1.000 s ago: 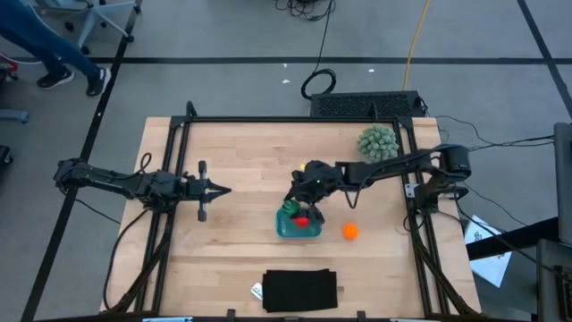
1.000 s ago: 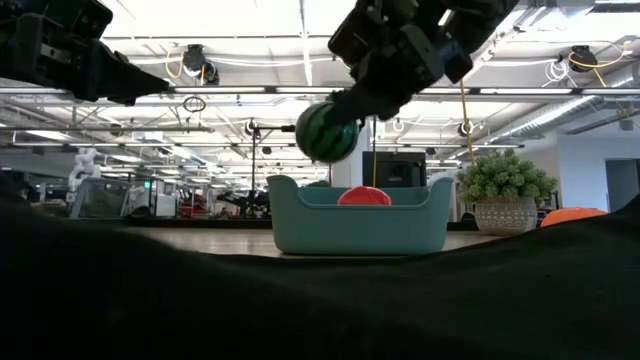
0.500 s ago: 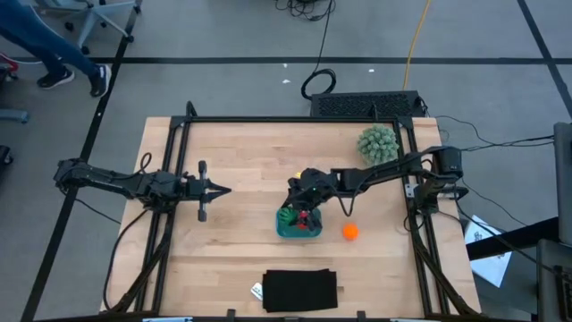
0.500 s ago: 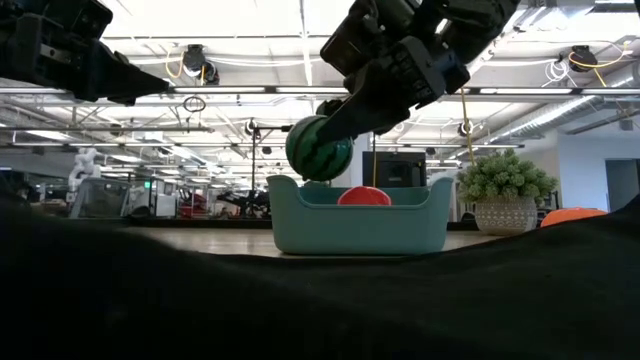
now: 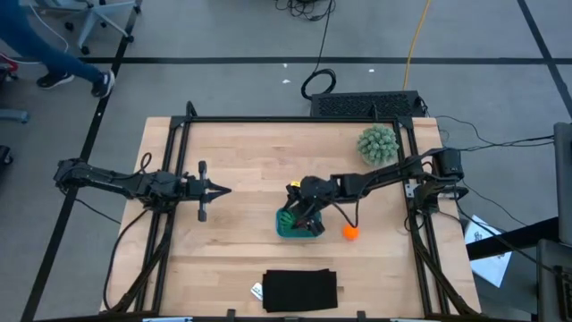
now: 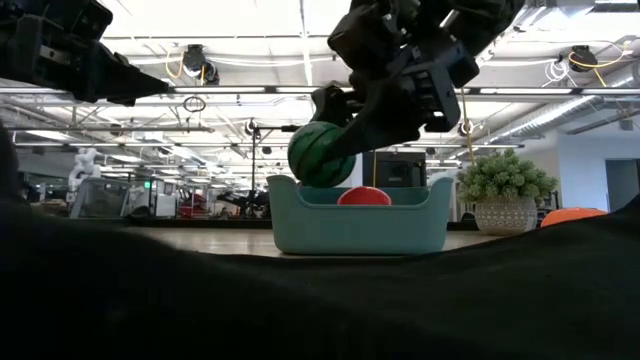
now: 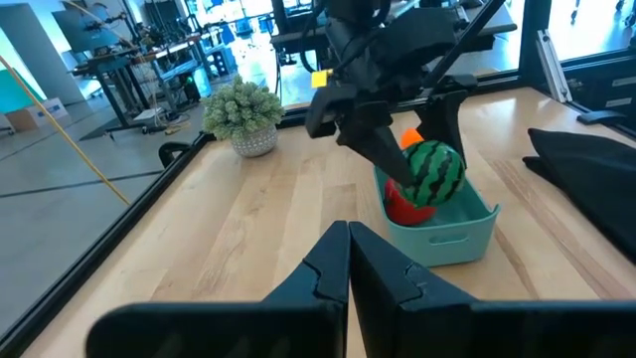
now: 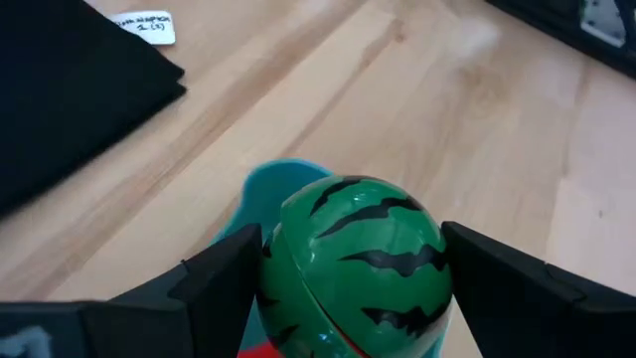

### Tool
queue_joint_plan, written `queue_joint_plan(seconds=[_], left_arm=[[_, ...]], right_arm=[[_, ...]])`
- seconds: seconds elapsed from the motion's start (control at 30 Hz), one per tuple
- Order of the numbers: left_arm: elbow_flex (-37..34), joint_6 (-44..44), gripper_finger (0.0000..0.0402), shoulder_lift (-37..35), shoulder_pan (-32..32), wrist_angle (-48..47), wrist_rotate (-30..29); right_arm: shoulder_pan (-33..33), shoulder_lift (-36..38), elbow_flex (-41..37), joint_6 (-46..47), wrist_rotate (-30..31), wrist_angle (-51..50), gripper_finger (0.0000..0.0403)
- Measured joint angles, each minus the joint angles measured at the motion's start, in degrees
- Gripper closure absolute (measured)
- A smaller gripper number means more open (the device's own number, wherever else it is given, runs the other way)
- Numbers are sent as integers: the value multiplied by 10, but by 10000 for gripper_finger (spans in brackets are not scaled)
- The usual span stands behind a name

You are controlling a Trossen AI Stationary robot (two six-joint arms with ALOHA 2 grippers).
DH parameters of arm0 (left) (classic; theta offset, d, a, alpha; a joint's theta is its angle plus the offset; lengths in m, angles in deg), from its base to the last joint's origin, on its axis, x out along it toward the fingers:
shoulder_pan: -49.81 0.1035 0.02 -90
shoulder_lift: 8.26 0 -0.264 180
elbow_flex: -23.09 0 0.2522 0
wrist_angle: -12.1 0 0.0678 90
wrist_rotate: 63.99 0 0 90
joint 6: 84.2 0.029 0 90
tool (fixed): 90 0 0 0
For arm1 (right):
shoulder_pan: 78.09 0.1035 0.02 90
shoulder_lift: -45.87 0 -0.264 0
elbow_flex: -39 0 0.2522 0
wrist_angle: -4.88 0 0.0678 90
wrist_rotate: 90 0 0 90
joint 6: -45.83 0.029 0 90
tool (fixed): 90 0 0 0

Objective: Pick and placing Produce into tupperware
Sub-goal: Put the green watermelon into the blue bin

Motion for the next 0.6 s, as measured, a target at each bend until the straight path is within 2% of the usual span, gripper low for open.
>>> queue_joint_plan(seconds=[0.33,0.6], left_arm=[[0,0,387,0,0,-6,0],[0,0,387,0,0,-7,0]], right_arm=[[9,0,0,-8,54,11,115],[27,0,0,-41,55,11,115]])
